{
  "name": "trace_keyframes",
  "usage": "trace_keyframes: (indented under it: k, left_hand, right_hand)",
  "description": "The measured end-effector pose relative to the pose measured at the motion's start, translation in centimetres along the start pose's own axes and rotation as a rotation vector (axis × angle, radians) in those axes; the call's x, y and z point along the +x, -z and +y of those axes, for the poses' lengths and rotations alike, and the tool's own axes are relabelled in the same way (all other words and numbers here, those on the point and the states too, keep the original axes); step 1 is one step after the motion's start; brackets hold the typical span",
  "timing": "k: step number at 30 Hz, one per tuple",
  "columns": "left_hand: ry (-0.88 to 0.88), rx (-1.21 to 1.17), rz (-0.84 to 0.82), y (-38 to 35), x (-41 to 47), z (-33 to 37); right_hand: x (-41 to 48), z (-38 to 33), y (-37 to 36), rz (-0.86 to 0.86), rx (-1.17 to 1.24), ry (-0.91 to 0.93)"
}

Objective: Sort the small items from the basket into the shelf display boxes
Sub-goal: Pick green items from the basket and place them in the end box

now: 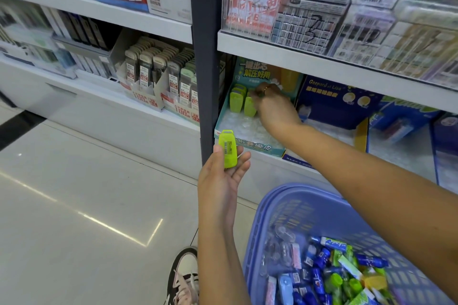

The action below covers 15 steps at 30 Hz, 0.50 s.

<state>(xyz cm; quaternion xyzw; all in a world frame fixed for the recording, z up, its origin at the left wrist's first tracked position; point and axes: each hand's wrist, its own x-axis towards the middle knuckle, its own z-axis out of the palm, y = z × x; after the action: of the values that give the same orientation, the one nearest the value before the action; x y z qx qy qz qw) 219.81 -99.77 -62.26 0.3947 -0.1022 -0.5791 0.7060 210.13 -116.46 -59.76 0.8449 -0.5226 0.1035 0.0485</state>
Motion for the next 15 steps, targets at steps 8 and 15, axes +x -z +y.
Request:
trace_keyframes:
  k: [8, 15]
  left_hand:
    - [-0.080, 0.080, -0.006, 0.2, 0.8, -0.7]
    - [-0.313, 0.328, 0.045, -1.1, 2.1, -0.5]
  right_hand:
    - [-3.5, -1.8, 3.8, -0.119, 0.729, -0.054]
    - [-5.5, -2.7, 5.6, -0.300, 1.106, -0.144]
